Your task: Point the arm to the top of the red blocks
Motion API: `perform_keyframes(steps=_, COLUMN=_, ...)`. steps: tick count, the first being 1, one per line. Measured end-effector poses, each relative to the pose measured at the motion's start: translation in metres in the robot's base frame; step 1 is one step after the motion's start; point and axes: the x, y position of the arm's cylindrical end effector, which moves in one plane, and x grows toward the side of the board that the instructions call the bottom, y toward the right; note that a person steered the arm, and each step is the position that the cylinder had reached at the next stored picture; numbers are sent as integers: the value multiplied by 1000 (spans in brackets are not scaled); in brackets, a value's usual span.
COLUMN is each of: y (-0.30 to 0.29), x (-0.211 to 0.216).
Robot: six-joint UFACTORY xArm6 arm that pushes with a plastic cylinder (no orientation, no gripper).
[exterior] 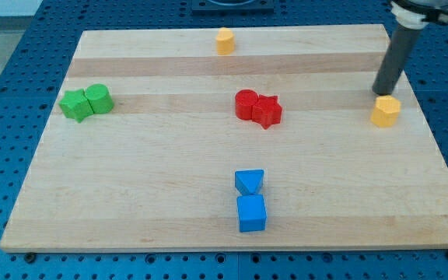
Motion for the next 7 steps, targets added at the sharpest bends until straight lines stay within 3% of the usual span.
perform_keyframes(steps=4, y=0, x=15)
perform_keyframes(steps=6, y=-11, x=-45)
perform_keyframes(steps=7, y=-33, x=-45)
